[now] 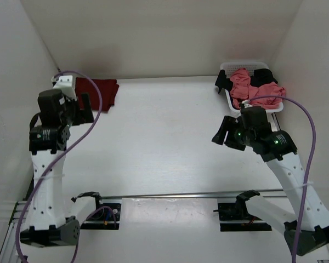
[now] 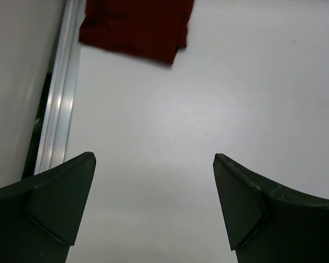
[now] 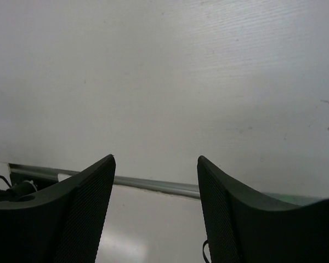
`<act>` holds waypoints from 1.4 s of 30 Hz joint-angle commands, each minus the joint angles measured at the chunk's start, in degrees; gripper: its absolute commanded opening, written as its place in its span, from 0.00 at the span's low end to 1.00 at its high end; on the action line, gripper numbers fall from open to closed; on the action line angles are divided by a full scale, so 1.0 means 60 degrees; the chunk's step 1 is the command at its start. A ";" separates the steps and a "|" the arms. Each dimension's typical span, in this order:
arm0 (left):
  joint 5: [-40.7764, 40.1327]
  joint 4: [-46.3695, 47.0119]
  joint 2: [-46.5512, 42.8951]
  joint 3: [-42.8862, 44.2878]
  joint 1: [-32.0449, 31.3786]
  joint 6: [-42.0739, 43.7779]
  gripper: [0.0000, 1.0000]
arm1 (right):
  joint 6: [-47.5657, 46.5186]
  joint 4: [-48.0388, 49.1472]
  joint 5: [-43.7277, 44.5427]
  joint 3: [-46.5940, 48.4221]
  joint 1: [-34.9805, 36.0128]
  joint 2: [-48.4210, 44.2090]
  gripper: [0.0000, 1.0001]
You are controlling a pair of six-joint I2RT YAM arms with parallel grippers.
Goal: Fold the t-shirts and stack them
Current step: Put the neatly folded tshirt into the corner of the board with the left arm, then grab crumpled tshirt from bin with the right arm
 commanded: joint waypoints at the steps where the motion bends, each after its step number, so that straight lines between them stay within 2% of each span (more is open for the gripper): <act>1: -0.2162 -0.0802 -0.0624 -0.0698 0.0038 -0.0013 1.00 | 0.0191 -0.0428 -0.0342 -0.0321 0.0019 -0.0683 0.68; 4: -0.2856 -0.0802 -0.1371 -0.0830 0.0038 -0.0013 1.00 | 0.0294 -0.0633 -0.0240 -0.0410 0.0019 -0.1182 0.69; 9: -0.3704 -0.1212 -0.2366 0.0106 -0.0065 -0.0013 1.00 | 0.0484 -0.0633 -0.0137 -0.0410 0.0019 -0.1491 0.74; 12: -0.3852 -0.0849 -0.2762 0.0195 -0.0065 -0.0013 1.00 | 0.0484 -0.0633 -0.0342 -0.0323 0.0019 -0.1491 0.75; 14: -0.3284 -0.0438 -0.2954 -0.0241 -0.0065 -0.0013 1.00 | 0.0484 -0.0633 -0.0342 -0.0323 0.0019 -0.1403 0.76; 15: -0.2758 -0.0277 -0.3085 -0.0346 -0.0065 -0.0013 1.00 | 0.0484 -0.0633 -0.0241 -0.0236 0.0019 -0.1403 0.76; 16: -0.1549 -0.0435 -0.3087 -0.0434 -0.0065 -0.0013 1.00 | 0.0484 -0.0633 -0.0240 -0.0104 0.0019 -0.1316 0.76; 19: -0.1175 -0.0843 -0.3218 -0.0100 -0.0065 -0.0013 1.00 | 0.0396 -0.0736 -0.0123 0.0232 0.0019 -0.1111 0.78; 20: 0.0410 -0.1789 -0.3073 0.0062 -0.0065 -0.0013 1.00 | 0.0251 -0.0736 -0.0123 0.0336 0.0019 -0.1110 0.78; 21: 0.1354 -0.2262 -0.2985 0.0426 -0.0065 -0.0013 1.00 | 0.0090 -0.0736 -0.0123 0.0438 0.0019 -0.0965 0.78; 22: 0.2204 -0.2630 -0.2883 0.0560 -0.0065 -0.0013 1.00 | 0.0089 -0.0736 -0.0123 0.0671 0.0019 -0.0819 0.78; 23: 0.3953 -0.2923 -0.2751 0.0649 -0.0065 -0.0013 1.00 | -0.0071 -0.0736 -0.0123 0.0790 0.0019 -0.0730 0.78; 25: 0.5807 -0.3482 -0.2663 0.0650 -0.0152 -0.0013 1.00 | -0.0219 -0.0736 -0.0021 0.1140 0.0019 -0.0568 0.79; 26: 0.7223 -0.3483 -0.2662 0.0504 -0.0153 -0.0013 1.00 | -0.0335 -0.0736 0.0154 0.1273 0.0019 -0.0423 0.79; 28: 0.8054 -0.3222 -0.2763 -0.0166 -0.0153 -0.0013 1.00 | -0.0555 -0.0736 0.0782 0.1710 0.0019 -0.0159 0.83; 29: 0.7999 -0.2958 -0.2866 -0.0475 -0.0153 -0.0013 1.00 | -0.0744 -0.0736 0.1801 0.1888 0.0019 0.0074 0.85; 31: 0.7096 -0.1777 -0.3144 -0.1235 -0.0153 -0.0013 1.00 | -0.1008 -0.0532 0.2729 0.2254 -0.0287 0.0397 0.88; 32: 0.5858 -0.1334 -0.3421 -0.1443 -0.0153 -0.0013 1.00 | -0.1329 -0.0212 0.3067 0.2647 -0.0782 0.0805 0.88; 33: 0.5353 -0.1011 -0.3525 -0.1605 -0.0153 -0.0013 1.00 | -0.1463 0.0009 0.3419 0.2825 -0.1120 0.1055 0.88; 34: 0.4883 -0.0761 -0.3526 -0.1824 -0.0153 -0.0013 1.00 | -0.1565 0.0258 0.3422 0.2986 -0.1515 0.1304 0.88; 35: 0.3907 -0.0265 -0.3657 -0.1928 -0.0153 -0.0013 1.00 | -0.1566 0.0826 0.3248 0.3278 -0.2433 0.1916 0.88; 37: 0.3052 -0.0099 -0.3658 -0.1929 0.0007 -0.0013 1.00 | -0.1363 0.1225 0.2795 0.3645 -0.3375 0.2694 0.88; 39: 0.1884 -0.0012 -0.3526 -0.1929 0.0331 -0.0013 1.00 | -0.0924 0.1534 0.2529 0.4552 -0.4605 0.4607 0.87; 41: 0.1307 -0.0011 -0.3322 -0.2016 0.0433 -0.0013 1.00 | -0.0922 0.1739 0.2529 0.5762 -0.4858 0.5652 0.87; 42: 0.1015 -0.0011 -0.3321 -0.2017 0.0433 -0.0013 1.00 | -0.0922 0.1740 0.2529 0.6322 -0.5048 0.6803 0.85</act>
